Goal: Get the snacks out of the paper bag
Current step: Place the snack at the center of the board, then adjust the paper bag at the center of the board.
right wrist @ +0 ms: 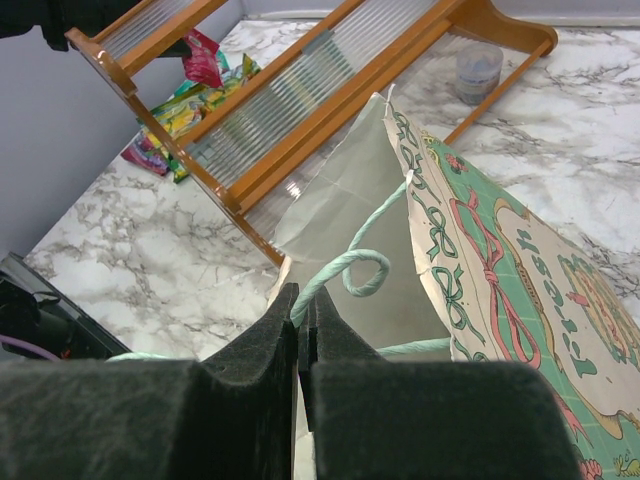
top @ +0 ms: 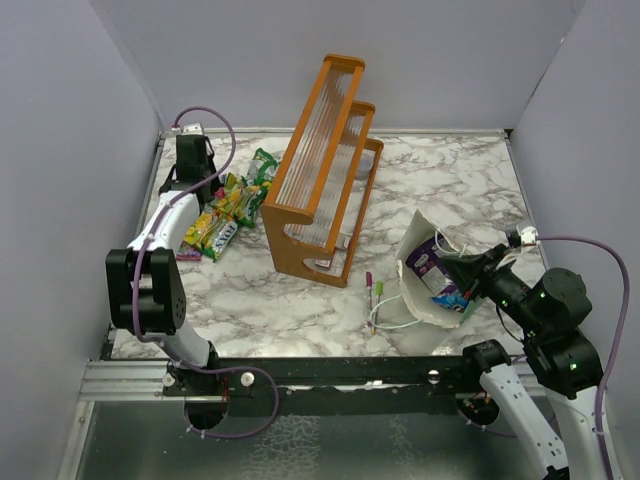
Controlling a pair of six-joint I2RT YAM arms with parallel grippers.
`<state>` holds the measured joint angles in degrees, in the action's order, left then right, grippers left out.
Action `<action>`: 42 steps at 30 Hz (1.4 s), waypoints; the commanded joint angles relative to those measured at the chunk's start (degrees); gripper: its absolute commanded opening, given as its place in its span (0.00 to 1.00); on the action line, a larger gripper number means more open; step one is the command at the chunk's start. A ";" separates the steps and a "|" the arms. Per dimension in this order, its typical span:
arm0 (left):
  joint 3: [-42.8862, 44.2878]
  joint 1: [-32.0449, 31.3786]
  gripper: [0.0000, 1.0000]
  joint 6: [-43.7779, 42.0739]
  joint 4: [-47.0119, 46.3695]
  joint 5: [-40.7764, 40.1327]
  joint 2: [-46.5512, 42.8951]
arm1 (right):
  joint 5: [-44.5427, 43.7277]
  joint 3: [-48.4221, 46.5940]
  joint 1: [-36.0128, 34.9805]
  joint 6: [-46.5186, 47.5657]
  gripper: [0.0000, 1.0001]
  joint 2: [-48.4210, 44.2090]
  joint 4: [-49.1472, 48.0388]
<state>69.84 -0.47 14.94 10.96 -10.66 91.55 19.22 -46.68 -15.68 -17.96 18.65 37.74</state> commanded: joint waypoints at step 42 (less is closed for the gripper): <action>-3.12 1.70 0.52 5.15 -4.00 3.79 -13.23 | -33.17 -19.17 -0.14 11.72 0.02 18.52 -1.89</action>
<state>67.05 1.52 20.47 8.51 -7.40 80.14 -1.04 -60.99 -15.68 -14.48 30.76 38.87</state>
